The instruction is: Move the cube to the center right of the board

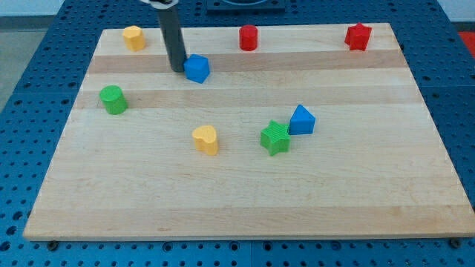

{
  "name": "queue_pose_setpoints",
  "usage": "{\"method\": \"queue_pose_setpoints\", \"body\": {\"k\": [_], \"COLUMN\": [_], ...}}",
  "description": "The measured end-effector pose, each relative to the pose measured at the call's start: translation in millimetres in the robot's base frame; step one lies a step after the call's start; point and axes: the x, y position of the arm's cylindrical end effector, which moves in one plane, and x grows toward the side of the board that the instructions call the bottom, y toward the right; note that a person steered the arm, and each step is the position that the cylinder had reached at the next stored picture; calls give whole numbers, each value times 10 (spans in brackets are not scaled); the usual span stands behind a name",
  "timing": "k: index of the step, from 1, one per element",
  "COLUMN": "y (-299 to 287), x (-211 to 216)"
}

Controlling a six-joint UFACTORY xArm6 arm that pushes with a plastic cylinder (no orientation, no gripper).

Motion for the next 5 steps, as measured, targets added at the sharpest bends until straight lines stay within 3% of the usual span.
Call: {"method": "queue_pose_setpoints", "body": {"k": [5], "y": [1451], "x": [403]}}
